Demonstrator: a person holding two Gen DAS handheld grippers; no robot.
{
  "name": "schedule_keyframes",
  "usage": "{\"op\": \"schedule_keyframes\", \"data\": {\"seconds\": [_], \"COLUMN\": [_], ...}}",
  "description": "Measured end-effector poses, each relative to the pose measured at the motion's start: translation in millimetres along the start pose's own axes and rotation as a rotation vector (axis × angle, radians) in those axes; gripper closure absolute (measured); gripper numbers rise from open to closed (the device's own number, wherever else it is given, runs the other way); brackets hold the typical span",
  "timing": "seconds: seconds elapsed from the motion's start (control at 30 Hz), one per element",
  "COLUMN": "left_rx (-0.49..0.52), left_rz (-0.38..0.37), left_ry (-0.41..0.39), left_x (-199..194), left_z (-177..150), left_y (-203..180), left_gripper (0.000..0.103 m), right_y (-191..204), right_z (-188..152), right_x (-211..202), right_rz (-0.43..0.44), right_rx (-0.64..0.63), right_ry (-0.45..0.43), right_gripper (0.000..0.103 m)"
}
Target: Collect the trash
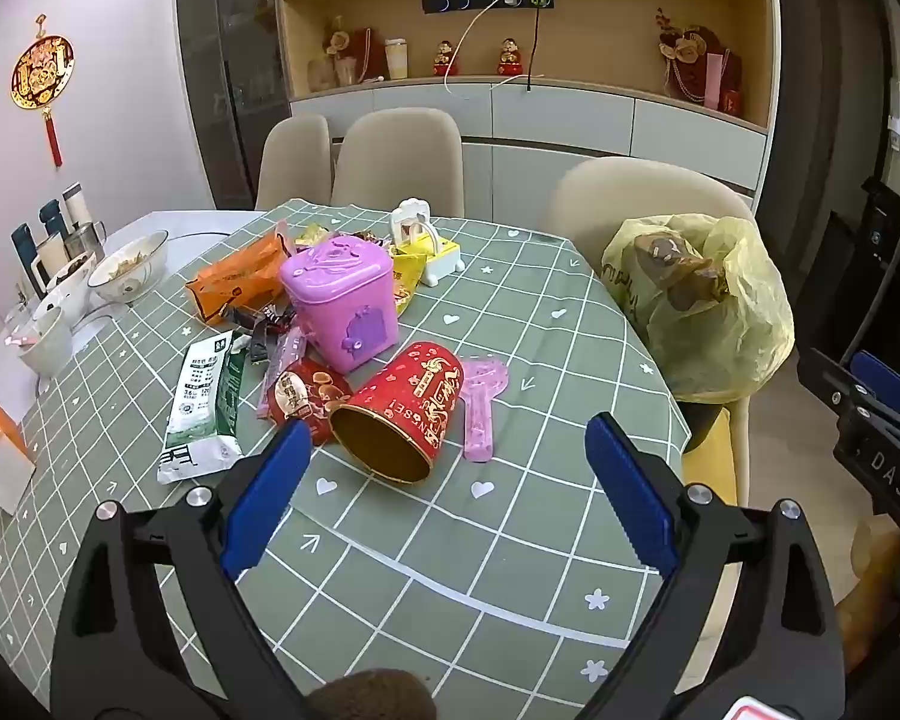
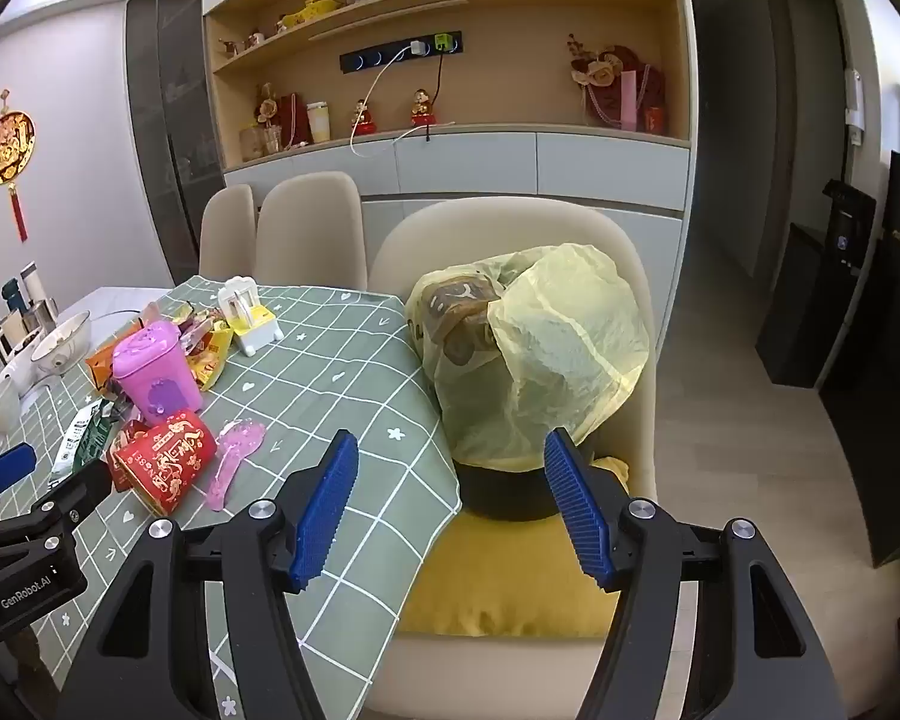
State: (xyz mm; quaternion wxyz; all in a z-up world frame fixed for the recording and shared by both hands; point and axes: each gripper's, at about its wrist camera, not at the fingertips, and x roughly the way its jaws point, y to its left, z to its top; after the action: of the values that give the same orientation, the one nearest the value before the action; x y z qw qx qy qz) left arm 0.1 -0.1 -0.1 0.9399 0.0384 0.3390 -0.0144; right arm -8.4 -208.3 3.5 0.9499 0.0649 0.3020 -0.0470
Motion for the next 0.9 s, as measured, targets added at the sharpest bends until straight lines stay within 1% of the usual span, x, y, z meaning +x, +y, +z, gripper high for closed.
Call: {"op": "schedule_keyframes", "data": {"seconds": [0.9], "left_rx": [0.000], "left_rz": [-0.011], "left_ry": [-0.004], "left_x": [-1.7], "left_z": [-0.5], "left_y": [-3.1], "left_gripper": [0.015], "right_y": [-3.0], "right_z": [0.5], "right_x": [1.5], "right_rz": [-0.010], "right_rx": [-0.004], "right_ry": [0.004], "right_gripper": [0.042]}}
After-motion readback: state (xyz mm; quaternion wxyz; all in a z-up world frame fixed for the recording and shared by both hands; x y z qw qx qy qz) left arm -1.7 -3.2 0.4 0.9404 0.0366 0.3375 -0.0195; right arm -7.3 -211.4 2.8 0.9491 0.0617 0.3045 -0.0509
